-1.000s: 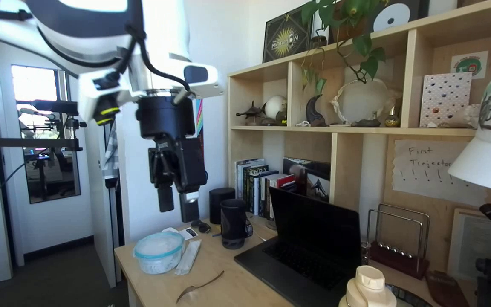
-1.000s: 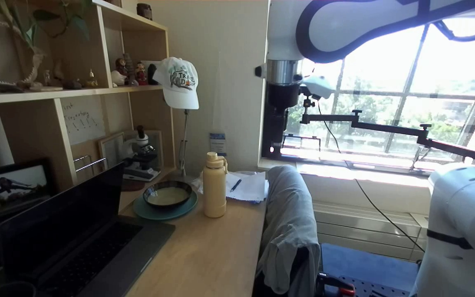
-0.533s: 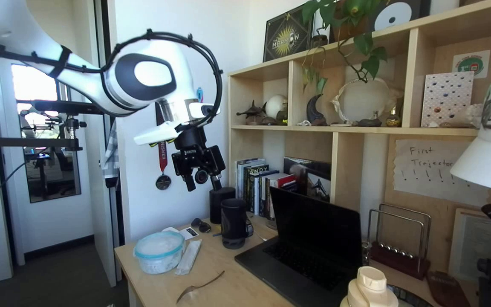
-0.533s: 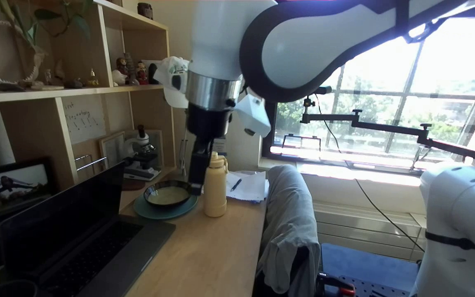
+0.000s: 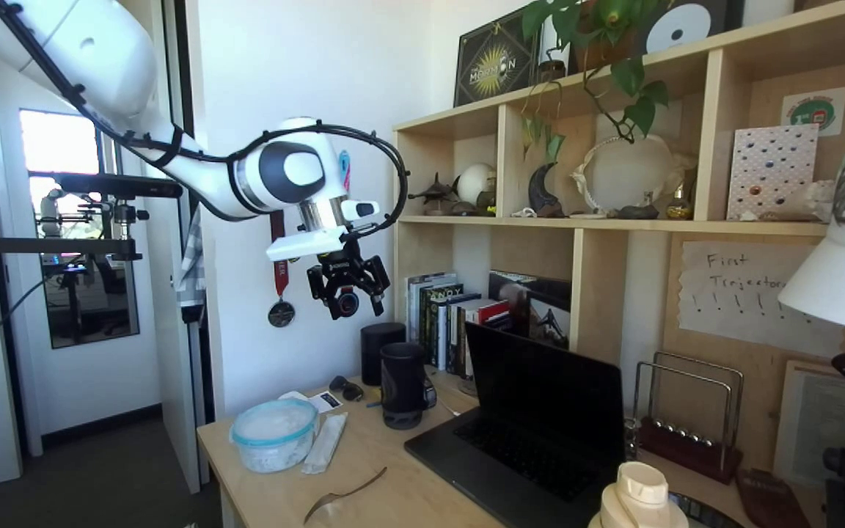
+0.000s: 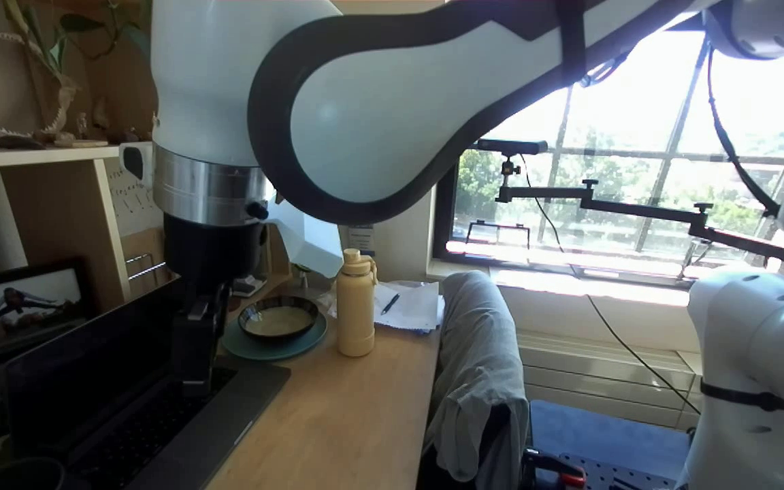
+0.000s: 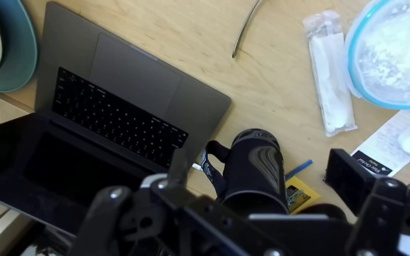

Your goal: Move the black cup to the right

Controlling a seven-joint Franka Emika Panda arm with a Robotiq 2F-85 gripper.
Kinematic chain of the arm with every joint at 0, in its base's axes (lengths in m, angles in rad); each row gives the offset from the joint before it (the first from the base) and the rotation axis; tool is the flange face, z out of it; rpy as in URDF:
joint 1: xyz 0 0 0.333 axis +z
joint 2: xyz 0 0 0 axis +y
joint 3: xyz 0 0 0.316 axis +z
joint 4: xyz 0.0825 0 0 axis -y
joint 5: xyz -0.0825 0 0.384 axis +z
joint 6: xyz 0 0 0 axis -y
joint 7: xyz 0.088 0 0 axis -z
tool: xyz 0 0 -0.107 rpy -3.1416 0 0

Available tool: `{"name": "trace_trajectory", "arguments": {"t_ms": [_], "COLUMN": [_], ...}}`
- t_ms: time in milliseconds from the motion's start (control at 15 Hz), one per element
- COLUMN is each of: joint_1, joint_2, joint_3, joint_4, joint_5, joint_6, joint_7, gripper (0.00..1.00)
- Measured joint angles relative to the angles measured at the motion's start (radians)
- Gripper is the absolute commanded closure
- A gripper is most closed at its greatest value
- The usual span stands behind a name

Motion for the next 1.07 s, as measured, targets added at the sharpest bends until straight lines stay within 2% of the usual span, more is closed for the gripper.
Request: {"name": "trace_trajectory", "arguments": {"t_ms": [200, 333, 533, 733, 1067], "joint_1": [-0.005, -0.006, -0.006, -0.011, -0.041], "joint_2": [0.004, 0.042, 0.169, 0.329, 0.540], "joint_3": [-0.007, -0.009, -0.005, 0.025, 0.136], "joint_4": [-0.008, -0.014, 0.014, 0.106, 0.344], "joint_5": [0.010, 0.019, 0.025, 0.056, 0.065], "joint_6": [0.015, 0.100, 0.272, 0.389, 0.391], "joint_7": [-0.007, -0.052, -0.155, -0.289, -0.485], "gripper": [0.00, 0.00, 0.00, 0.00, 0.00]}}
